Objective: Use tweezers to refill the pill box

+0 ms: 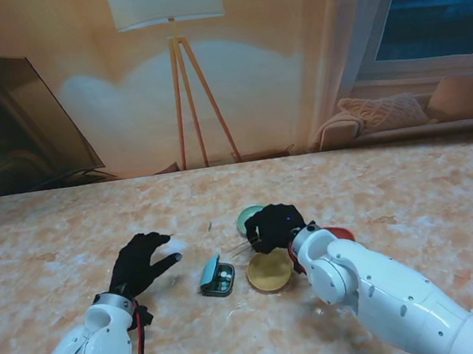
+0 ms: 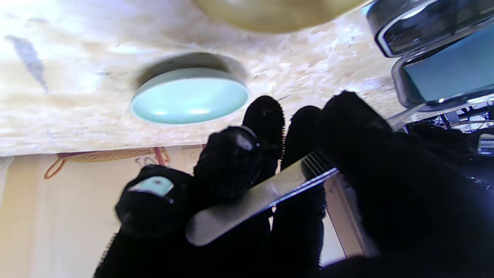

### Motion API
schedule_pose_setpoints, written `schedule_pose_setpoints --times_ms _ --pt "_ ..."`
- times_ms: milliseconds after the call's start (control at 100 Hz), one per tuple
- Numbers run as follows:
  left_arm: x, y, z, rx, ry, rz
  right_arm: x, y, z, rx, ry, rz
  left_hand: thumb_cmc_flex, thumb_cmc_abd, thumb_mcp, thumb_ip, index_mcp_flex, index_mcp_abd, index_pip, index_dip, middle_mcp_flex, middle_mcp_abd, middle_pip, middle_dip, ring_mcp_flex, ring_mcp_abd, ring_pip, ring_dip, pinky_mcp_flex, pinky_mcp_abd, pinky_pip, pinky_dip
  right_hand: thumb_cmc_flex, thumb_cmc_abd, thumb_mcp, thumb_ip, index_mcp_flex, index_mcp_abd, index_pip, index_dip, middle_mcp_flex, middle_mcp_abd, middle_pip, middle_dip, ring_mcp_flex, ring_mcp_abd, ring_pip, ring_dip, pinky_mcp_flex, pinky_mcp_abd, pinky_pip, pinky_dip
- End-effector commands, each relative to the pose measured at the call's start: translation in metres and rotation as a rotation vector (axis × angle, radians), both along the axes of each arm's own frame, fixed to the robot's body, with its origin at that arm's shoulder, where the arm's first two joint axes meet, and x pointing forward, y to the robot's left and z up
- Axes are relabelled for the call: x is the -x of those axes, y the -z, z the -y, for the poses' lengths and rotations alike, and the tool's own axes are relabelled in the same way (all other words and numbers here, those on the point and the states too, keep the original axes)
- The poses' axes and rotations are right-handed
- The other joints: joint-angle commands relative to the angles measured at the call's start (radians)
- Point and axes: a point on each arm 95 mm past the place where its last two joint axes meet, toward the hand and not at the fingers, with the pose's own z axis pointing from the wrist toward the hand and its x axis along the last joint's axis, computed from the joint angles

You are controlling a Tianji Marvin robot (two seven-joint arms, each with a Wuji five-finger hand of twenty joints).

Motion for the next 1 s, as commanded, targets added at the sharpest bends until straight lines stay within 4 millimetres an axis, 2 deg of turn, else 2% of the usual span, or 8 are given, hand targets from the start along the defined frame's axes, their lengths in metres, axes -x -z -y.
schedule_pose_setpoints --times_ms 0,450,660,990 --pt "0.002 0.000 0.002 -0.001 0.008 -0.009 0.004 0.002 0.008 0.016 0.006 -0.014 0.009 0.027 -0.020 0.023 0.019 -0.010 0.015 -0.018 0.011 -0.019 0.000 0.013 0.001 -0.028 0.016 -0.007 -0.009 -0.043 0.009 0.017 0.022 0.029 0.015 0.003 0.033 -0.035 0.031 -0.003 0.025 0.108 0.004 0.015 -0.001 -0.096 0.015 0.007 0.012 -0.078 0.026 0.003" --pt "-0.001 -0.004 0.006 -0.006 0.025 0.007 0.008 -0.017 0.071 0.080 0.122 0.039 0.005 0.020 -0.020 0.023 0.014 -0.013 0.015 -0.016 0.011 -0.021 -0.003 0.011 0.006 -0.027 0.013 -0.007 -0.008 -0.043 0.005 0.014 0.014 0.049 -0.006 0.005 0.034 -0.047 0.034 -0.007 0.030 0.097 0.004 0.014 -0.005 -0.085 0.014 0.007 0.004 -0.067 0.029 0.002" --pt "-0.002 -0.004 0.008 -0.004 0.029 0.009 0.006 -0.015 0.099 0.106 0.203 0.035 0.004 0.021 -0.020 0.022 0.014 -0.013 0.015 -0.016 0.013 -0.021 -0.002 0.011 0.005 -0.028 0.011 -0.006 -0.007 -0.043 0.003 0.013 0.016 0.056 -0.014 0.008 0.030 -0.052 0.034 -0.006 0.027 0.091 -0.002 0.013 -0.023 -0.064 0.001 0.002 -0.023 -0.043 0.025 -0.005" --pt "-0.004 -0.002 0.011 -0.003 0.035 0.001 0.011 -0.010 0.134 0.161 0.254 0.020 0.003 0.023 -0.020 0.022 0.014 -0.013 0.014 -0.016 0.012 -0.020 -0.003 0.011 0.005 -0.028 0.011 -0.006 -0.007 -0.042 0.002 0.013 0.009 0.065 -0.023 0.013 0.018 -0.074 0.033 0.002 0.015 0.071 -0.012 0.013 -0.067 -0.042 -0.020 -0.004 -0.077 -0.014 0.013 -0.028"
